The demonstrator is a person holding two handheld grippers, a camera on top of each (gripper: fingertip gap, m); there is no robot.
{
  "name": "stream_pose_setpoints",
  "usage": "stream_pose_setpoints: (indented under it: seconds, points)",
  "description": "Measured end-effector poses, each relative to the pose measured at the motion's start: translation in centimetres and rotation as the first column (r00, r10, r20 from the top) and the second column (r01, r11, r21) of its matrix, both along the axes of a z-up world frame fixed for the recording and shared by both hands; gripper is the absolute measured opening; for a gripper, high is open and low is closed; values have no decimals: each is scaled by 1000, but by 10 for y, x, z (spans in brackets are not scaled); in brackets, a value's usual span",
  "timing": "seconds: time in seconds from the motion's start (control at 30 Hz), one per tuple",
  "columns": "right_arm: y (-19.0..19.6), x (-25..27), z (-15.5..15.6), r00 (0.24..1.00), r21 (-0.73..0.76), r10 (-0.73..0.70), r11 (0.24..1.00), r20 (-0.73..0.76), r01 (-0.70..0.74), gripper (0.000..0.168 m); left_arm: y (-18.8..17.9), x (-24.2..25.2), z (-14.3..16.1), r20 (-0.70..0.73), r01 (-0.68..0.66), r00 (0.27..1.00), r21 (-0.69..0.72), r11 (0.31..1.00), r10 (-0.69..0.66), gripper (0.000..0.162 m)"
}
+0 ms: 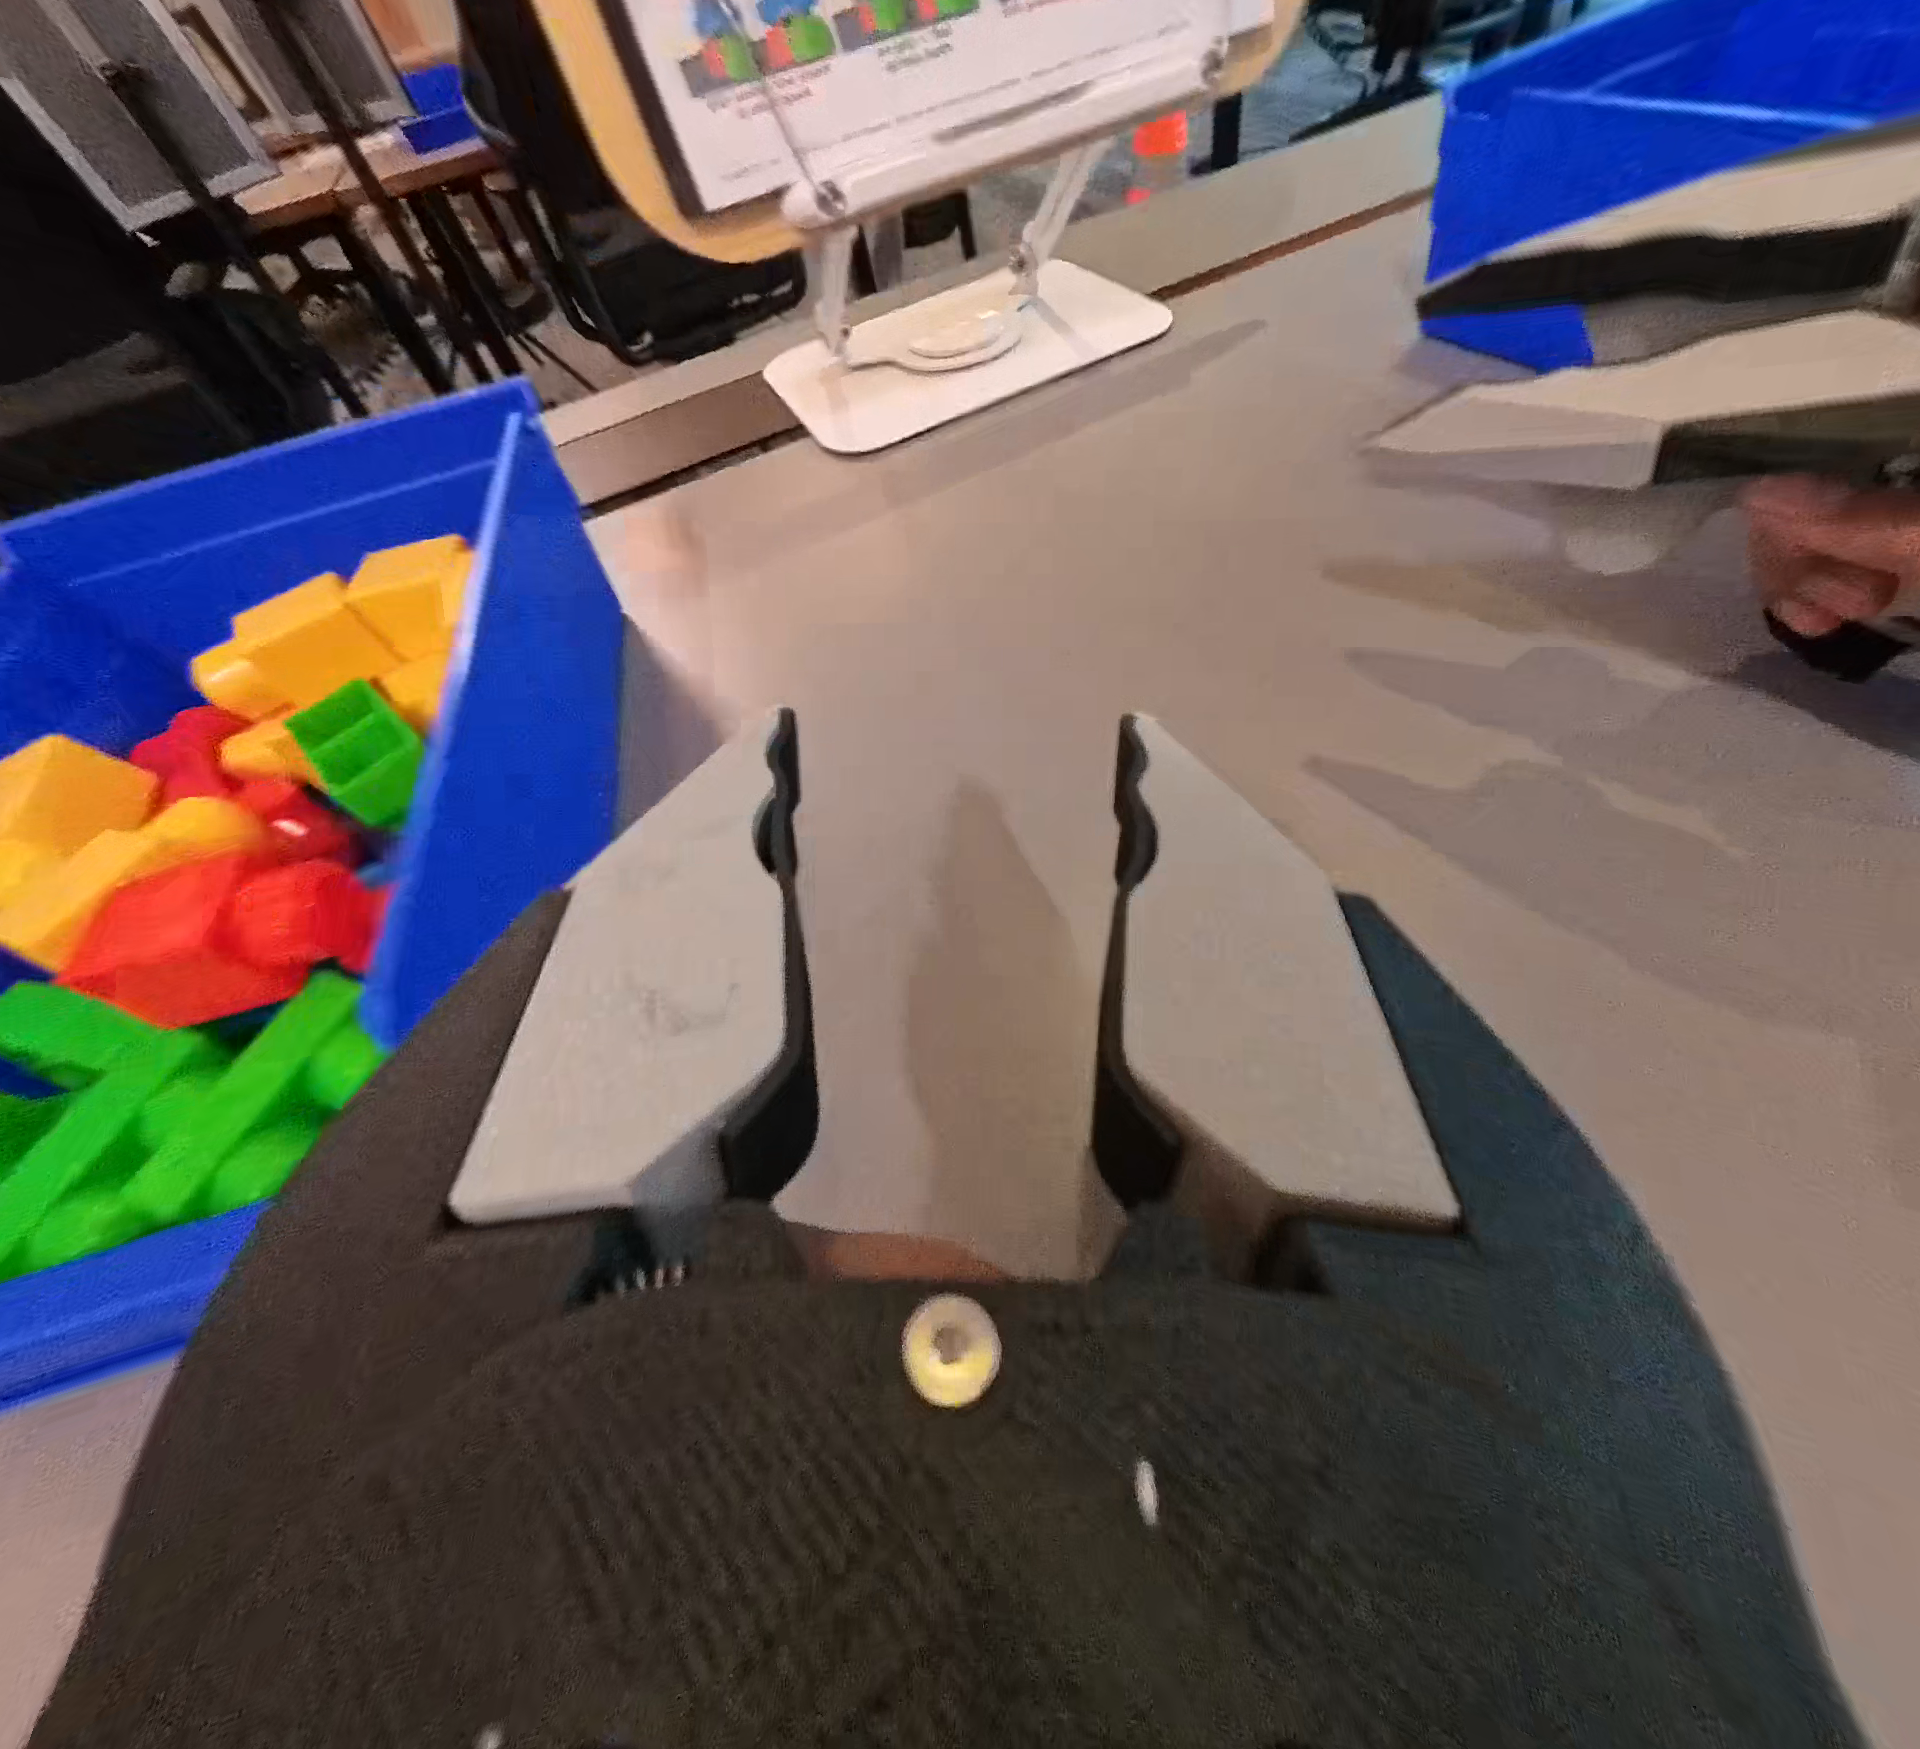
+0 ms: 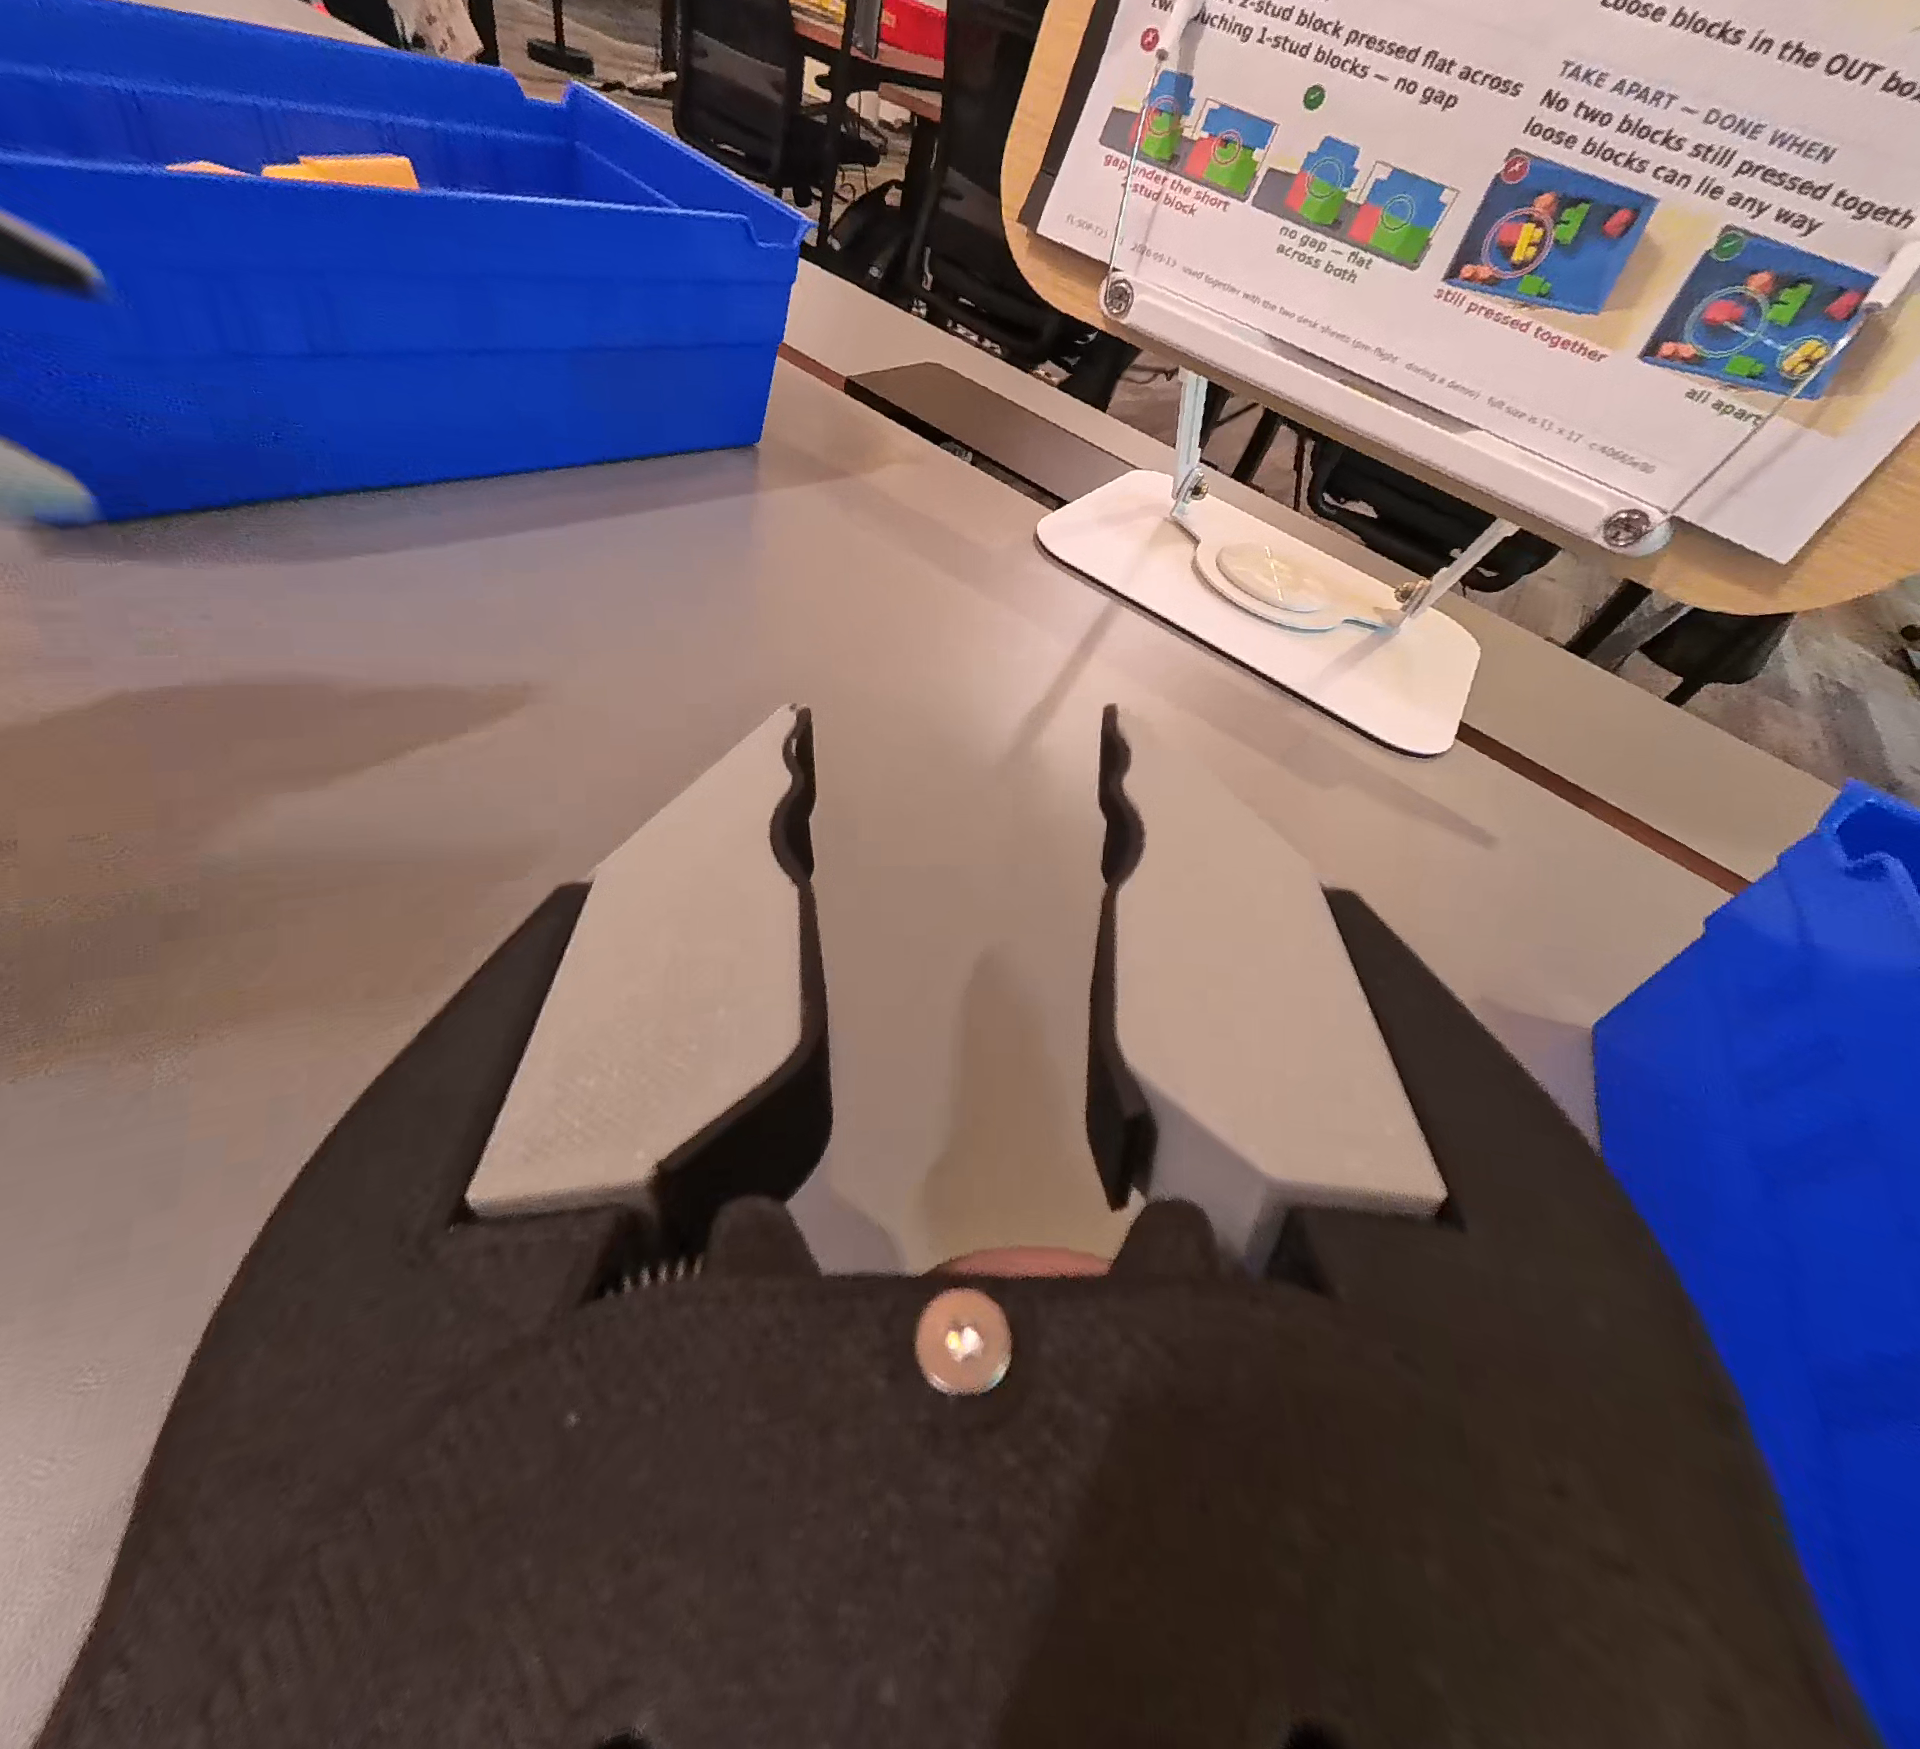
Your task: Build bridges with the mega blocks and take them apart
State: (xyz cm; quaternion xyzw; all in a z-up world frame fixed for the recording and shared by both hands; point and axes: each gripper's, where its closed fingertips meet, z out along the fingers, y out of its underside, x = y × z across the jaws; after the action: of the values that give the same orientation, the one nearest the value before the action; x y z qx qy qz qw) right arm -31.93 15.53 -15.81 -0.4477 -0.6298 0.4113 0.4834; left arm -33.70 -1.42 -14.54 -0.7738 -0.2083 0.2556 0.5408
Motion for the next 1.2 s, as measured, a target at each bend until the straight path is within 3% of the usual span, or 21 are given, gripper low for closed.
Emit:
stream_pose_setpoints:
  seconds: [0.13,0.27,0.37,0.5,0.6,0.7,0.83,0.9,1.1,1.2]
  points:
    - [-1,-2,-7,999,-41,19,999,31,-17,53,-63,-30,63,-46,-70,996,15,997,70,59]
    - [-3,-3,-9,998,-60,37,998,47,-34,53,-103,-70,78,-46,-45,998,-153,987,39,58]
    - [-7,-4,-12,997,-63,54,997,59,-51,53,-112,-93,64,-49,66,995,-315,947,-85,49]
    - [-12,-5,-18,994,-57,74,996,80,-70,52,-109,-104,32,36,261,958,-530,807,-286,51]
    - [-13,-6,-22,992,-66,84,995,97,-78,52,-105,-111,22,97,359,920,-593,721,-379,45]
    - [-14,-7,-25,990,-83,93,993,110,-85,52,-109,-127,9,157,398,904,-649,649,-397,42]
    - [-14,-8,-27,987,-102,103,991,123,-91,52,-124,-142,-25,267,451,877,-742,497,-399,38]
    - [-15,-8,-26,987,-108,109,990,122,-96,52,-127,-151,-35,254,434,875,-790,434,-413,37]
    - [-22,-9,-27,984,-115,131,987,125,-117,51,-125,-161,-50,253,427,845,-849,311,-470,36]
    - [-28,-8,-27,981,-121,150,983,127,-135,51,-123,-170,-53,225,400,844,-868,292,-487,38]
